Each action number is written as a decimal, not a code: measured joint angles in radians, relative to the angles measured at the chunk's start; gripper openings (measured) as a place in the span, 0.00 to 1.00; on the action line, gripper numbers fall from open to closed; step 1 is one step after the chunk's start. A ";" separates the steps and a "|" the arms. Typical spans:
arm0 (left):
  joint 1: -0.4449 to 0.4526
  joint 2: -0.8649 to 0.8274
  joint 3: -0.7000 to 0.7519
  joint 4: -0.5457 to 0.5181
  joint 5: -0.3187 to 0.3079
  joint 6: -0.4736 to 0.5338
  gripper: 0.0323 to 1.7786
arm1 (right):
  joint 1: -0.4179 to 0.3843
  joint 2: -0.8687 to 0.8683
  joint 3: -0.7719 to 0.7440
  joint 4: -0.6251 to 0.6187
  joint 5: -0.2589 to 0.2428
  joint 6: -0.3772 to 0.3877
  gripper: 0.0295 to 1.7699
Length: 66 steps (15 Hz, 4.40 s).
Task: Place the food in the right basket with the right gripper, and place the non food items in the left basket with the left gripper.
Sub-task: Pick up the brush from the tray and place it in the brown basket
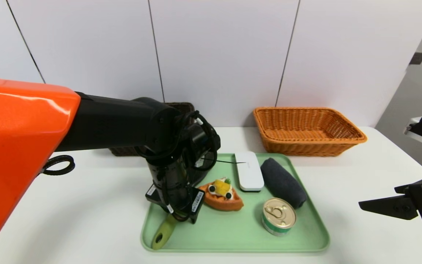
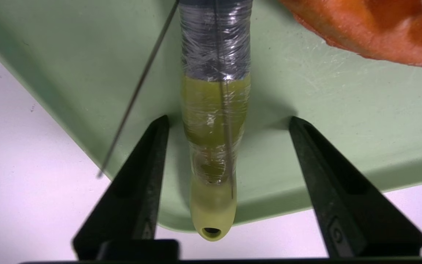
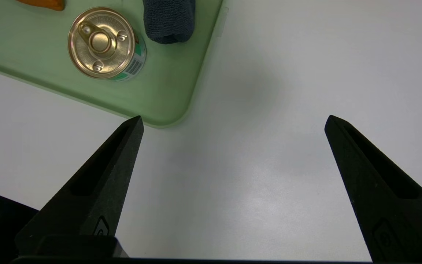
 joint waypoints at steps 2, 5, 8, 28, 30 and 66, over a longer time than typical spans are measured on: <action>0.000 0.001 -0.001 0.000 -0.001 0.000 0.48 | 0.000 0.000 0.007 -0.001 0.000 0.000 0.97; 0.000 0.004 -0.001 0.000 0.000 -0.001 0.19 | 0.000 -0.002 0.012 -0.001 0.000 0.000 0.97; -0.001 0.003 -0.001 0.000 0.001 -0.002 0.19 | 0.000 -0.006 0.012 -0.001 0.000 0.000 0.97; 0.006 -0.225 0.001 0.010 0.011 0.010 0.19 | 0.001 -0.020 0.025 -0.001 0.002 0.000 0.97; 0.006 -0.247 0.000 0.010 0.010 0.012 0.19 | 0.001 -0.023 0.026 -0.001 0.002 0.000 0.97; 0.600 -0.356 -0.191 0.037 -0.479 1.182 0.19 | -0.008 -0.064 0.062 0.001 -0.006 0.006 0.97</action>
